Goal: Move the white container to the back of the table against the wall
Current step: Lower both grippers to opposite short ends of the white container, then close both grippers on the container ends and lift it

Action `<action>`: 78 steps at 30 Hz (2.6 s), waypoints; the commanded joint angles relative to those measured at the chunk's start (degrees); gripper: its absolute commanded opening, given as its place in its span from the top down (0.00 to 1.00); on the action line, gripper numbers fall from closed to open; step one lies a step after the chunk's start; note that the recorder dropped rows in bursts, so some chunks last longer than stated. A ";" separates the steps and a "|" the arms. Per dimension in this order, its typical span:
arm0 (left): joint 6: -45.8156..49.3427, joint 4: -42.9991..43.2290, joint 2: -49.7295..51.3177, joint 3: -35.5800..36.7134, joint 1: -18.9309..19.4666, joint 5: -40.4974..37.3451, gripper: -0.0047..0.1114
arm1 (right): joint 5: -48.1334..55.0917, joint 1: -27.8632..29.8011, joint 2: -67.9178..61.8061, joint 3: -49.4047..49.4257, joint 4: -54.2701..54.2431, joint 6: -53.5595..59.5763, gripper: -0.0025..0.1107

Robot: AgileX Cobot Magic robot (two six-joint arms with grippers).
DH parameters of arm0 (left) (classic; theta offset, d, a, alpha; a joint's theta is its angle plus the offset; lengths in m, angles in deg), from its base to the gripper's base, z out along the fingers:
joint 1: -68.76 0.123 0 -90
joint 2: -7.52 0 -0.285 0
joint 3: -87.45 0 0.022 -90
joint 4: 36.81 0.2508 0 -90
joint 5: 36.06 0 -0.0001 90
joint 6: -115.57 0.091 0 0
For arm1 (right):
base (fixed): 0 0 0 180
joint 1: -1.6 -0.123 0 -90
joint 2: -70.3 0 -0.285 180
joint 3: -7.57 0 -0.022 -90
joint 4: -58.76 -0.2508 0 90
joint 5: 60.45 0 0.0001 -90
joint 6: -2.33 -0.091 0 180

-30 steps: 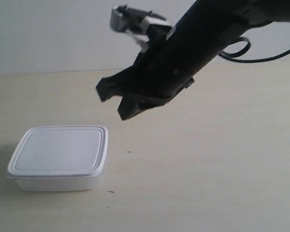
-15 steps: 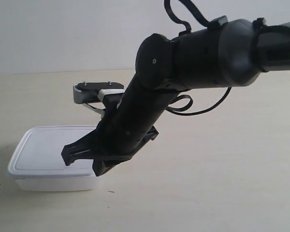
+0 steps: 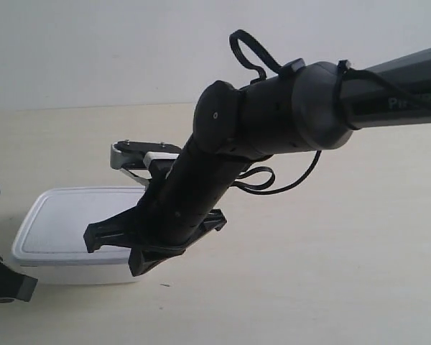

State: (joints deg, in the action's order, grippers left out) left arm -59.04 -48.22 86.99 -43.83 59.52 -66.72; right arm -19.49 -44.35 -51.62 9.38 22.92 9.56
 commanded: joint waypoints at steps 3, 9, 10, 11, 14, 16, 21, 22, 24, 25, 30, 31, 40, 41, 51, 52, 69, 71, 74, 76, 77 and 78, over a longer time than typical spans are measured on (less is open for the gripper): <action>-1.30 -0.27 2.30 0.16 0.05 3.03 0.96 | -0.63 -0.07 -1.55 -0.45 -1.34 0.71 0.98; -4.10 0.84 2.73 0.16 0.17 5.50 0.96 | -1.62 -0.07 -1.97 -0.45 -2.40 1.37 0.98; -4.47 1.16 3.23 0.16 0.17 5.50 0.96 | -1.62 -0.07 -1.97 -0.45 -2.80 1.79 0.98; -4.60 1.18 4.03 0.16 0.17 5.50 0.96 | -1.73 -0.07 -1.97 -0.45 -2.98 1.80 0.98; -5.38 1.28 7.03 0.16 0.17 7.01 0.96 | -1.97 -0.07 -1.97 -0.45 -3.07 1.80 0.98; -5.83 1.28 8.57 0.16 0.17 8.16 0.96 | -1.97 -0.07 -1.97 -0.45 -3.07 1.80 0.98; -6.21 1.28 10.53 0.16 0.17 10.26 0.96 | -1.97 -0.07 -1.97 -0.45 -3.07 1.80 0.98; -6.50 1.28 10.53 0.16 0.17 10.92 0.96 | -1.97 -0.07 -1.97 -0.45 -3.07 1.80 0.98; -7.52 1.67 10.53 0.16 0.17 12.23 0.96 | -2.43 -0.07 -1.97 -0.45 -3.07 1.80 0.98; -7.63 1.85 10.80 0.16 0.17 12.73 0.96 | -3.03 -0.07 -2.01 -0.45 -3.30 1.80 0.98; -7.63 1.99 12.42 -0.34 0.17 13.64 0.96 | -3.59 -0.07 -3.31 -0.45 -3.40 1.80 0.98; -7.63 1.99 12.74 -0.34 0.17 14.06 0.96 | -3.34 -0.07 -3.56 -0.48 -3.40 1.80 0.98; -7.63 2.22 15.24 -0.56 0.17 18.41 0.96 | -5.51 -0.07 -4.67 -0.48 -4.32 2.02 0.98; -7.53 2.22 15.58 -0.84 0.17 18.51 0.96 | -5.83 -0.07 -4.67 -0.48 -4.32 2.02 0.98; -7.31 3.78 17.32 -4.48 0.17 18.96 0.96 | -11.37 -0.07 -4.75 -0.48 -4.10 1.74 0.98; -7.31 3.78 17.58 -4.74 0.17 18.96 0.96 | -12.13 -0.07 -4.92 -0.48 -4.10 1.74 0.98; -7.31 4.46 23.81 -13.28 0.17 20.45 0.96 | -21.00 4.43 -8.01 -1.06 -4.08 0.26 0.98; -7.31 4.88 25.27 -14.80 0.17 20.24 0.96 | -20.99 5.16 -8.56 -2.38 -3.65 0.26 0.98; -7.31 4.99 26.80 -16.12 0.17 20.24 0.96 | -20.59 5.74 -9.85 -4.82 -3.17 0.26 0.98; -7.04 5.10 27.62 -17.32 0.17 20.24 0.96 | -19.92 5.90 -10.88 -6.74 -2.64 0.26 0.98; -7.04 5.39 28.18 -17.91 0.17 20.34 0.96 | -19.82 5.90 -11.31 -7.54 -2.53 0.26 0.98; -7.04 5.99 28.73 -18.55 0.17 20.34 0.96 | -19.82 5.90 -11.69 -8.25 -2.13 0.26 0.98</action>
State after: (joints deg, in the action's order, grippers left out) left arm -66.34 -43.24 114.65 -60.83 59.52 -46.92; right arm -39.45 -38.68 -62.32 3.02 19.71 9.61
